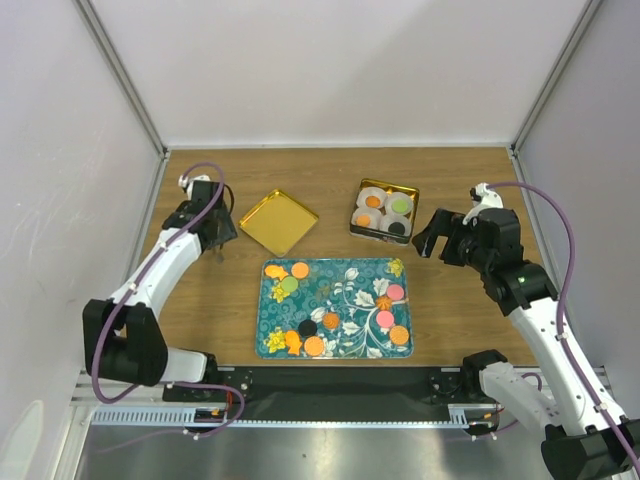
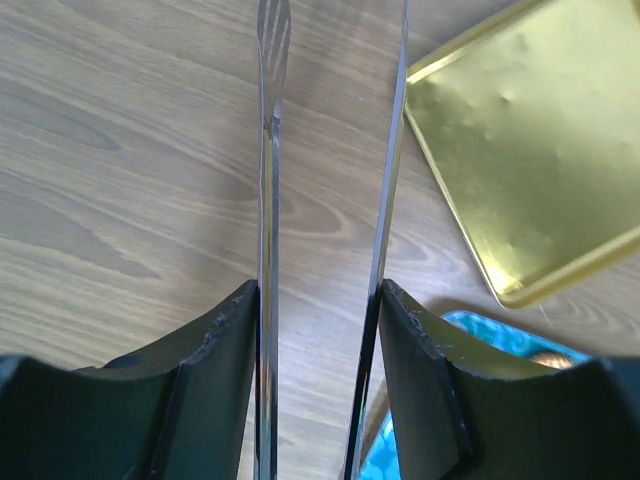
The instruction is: Pack the cookies
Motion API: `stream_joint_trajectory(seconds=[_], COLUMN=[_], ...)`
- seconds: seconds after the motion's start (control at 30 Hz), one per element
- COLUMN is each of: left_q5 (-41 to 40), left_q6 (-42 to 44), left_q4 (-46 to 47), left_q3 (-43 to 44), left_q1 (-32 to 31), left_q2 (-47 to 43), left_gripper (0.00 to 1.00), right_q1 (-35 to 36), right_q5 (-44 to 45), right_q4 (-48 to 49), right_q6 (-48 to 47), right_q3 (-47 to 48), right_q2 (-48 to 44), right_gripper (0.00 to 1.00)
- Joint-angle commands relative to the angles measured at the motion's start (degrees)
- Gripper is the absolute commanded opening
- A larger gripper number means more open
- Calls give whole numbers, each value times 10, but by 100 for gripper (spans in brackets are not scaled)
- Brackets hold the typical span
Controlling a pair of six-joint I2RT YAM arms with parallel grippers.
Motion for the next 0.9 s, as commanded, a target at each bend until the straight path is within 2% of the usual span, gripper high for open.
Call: stream_joint_trajectory(seconds=[0.0, 0.2, 0.5, 0.67, 0.8, 0.87], left_q5=[-25, -47, -5, 6, 6, 3], left_q6=[-6, 6, -12, -14, -16, -16], left_q4=[20, 16, 20, 21, 17, 12], left_q3=[-2, -9, -11, -11, -14, -13], left_q1=[38, 76, 113, 119, 120, 121], left_q2=[17, 96, 192, 201, 192, 186], left_gripper=[54, 55, 60, 69, 84, 87], right_q1=[-3, -4, -9, -9, -9, -10], right_q5=[-15, -12, -9, -12, -15, -17], right_q4=[26, 19, 6, 9, 12, 14], right_q6=[6, 0, -12, -11, -9, -7], right_q3=[-2, -11, -16, -14, -14, -14], right_q2=[-5, -20, -26, -21, -18, -16], right_gripper=[100, 100, 100, 100, 100, 100])
